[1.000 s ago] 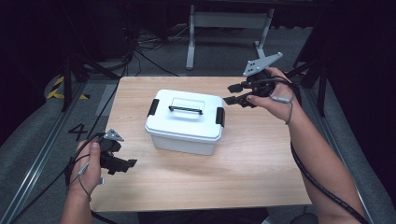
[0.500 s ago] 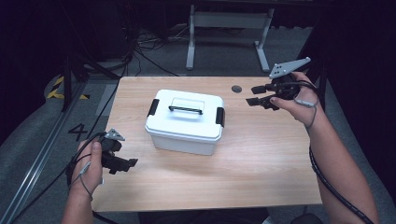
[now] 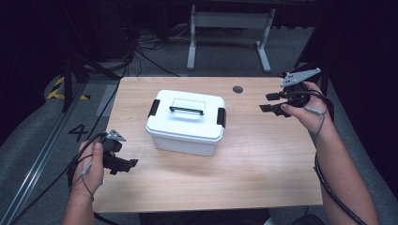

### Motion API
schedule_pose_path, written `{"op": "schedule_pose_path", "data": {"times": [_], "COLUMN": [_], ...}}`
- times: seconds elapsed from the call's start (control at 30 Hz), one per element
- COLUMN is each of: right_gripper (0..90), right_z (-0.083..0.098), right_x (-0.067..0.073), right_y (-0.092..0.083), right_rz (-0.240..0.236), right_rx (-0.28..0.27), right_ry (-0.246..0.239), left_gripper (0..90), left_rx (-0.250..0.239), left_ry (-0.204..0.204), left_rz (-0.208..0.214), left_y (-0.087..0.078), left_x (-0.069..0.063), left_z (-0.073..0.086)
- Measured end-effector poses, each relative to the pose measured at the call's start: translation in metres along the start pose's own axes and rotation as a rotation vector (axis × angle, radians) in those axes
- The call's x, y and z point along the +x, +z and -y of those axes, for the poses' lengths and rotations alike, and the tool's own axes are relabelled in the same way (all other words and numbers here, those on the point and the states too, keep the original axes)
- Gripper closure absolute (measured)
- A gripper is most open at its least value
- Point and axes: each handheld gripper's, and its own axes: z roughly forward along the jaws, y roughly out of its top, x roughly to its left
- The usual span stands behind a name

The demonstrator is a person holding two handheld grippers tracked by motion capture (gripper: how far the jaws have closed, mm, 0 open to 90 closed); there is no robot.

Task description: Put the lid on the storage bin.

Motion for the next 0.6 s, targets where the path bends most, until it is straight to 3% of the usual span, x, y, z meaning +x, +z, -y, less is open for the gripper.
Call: {"op": "schedule_pose_path", "data": {"times": [0.13,0.37,0.6], "right_gripper": [46.1,44.5,43.7], "right_z": [0.023,0.046,0.069], "right_x": [0.0,0.0,0.002], "right_y": [0.013,0.029,0.044], "right_rz": [-0.018,-0.012,-0.039], "right_rx": [-0.019,0.016,-0.007], "right_ry": [0.049,0.063,0.098], "left_gripper": [18.4,18.5,18.5], "left_rx": [-0.005,0.003,0.009], "left_ry": [0.007,0.008,0.0], "left_rz": [0.01,0.009,0.01], "left_y": [0.0,0.004,0.006], "left_x": [-0.002,0.0,-0.001], "left_z": [-0.001,-0.001,-0.001]}}
